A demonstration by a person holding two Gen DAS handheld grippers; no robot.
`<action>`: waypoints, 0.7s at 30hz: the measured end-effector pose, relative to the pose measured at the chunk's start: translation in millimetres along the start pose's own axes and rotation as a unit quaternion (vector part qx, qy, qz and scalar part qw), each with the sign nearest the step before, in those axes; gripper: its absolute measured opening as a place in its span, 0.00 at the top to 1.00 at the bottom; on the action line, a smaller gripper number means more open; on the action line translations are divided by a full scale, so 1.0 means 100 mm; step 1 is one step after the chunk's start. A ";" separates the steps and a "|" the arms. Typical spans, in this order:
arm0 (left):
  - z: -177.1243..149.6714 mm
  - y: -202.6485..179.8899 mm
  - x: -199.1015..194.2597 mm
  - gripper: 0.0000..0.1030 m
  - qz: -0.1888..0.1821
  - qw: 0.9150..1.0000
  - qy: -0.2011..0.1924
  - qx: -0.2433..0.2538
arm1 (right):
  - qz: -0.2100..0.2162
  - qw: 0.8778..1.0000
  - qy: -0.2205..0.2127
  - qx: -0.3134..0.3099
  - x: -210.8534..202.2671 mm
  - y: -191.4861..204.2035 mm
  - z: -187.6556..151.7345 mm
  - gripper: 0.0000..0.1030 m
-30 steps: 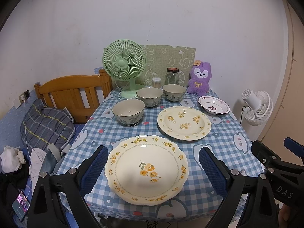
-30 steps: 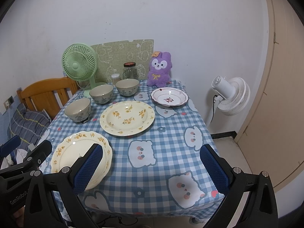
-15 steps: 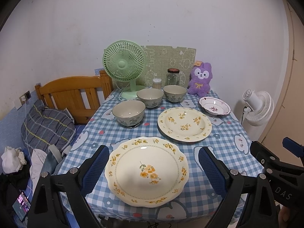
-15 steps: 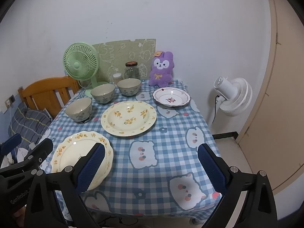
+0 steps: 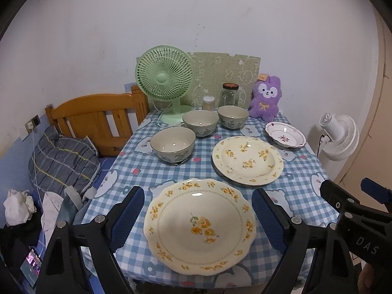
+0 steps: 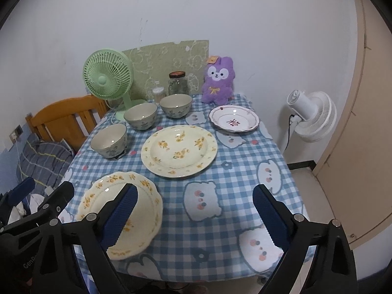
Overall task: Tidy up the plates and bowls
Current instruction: 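Move both grippers to the large yellow-floral plate rim and close them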
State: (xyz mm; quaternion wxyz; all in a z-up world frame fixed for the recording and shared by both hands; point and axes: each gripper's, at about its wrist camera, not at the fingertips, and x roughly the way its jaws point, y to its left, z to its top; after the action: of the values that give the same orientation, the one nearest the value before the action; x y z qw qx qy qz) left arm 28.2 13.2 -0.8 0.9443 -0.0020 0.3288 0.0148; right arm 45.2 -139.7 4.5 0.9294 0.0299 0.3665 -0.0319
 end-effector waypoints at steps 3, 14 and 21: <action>0.03 0.07 0.12 0.13 -0.003 1.000 0.008 -0.001 | 0.003 1.000 0.005 0.003 0.11 0.09 0.03 0.07; 0.05 0.31 0.66 0.19 -0.003 0.999 0.048 0.010 | 0.004 1.000 0.028 -0.005 0.59 0.44 0.03 0.09; -0.03 0.44 0.98 0.22 -0.006 0.997 0.080 0.017 | 0.001 0.998 0.064 -0.004 0.94 0.61 -0.07 0.10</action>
State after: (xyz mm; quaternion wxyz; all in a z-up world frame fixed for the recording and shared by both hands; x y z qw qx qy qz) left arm 101.9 59.5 -64.2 0.9149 0.0109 0.4035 0.0030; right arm 114.0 -82.2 -63.0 0.9040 0.0282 0.4258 -0.0271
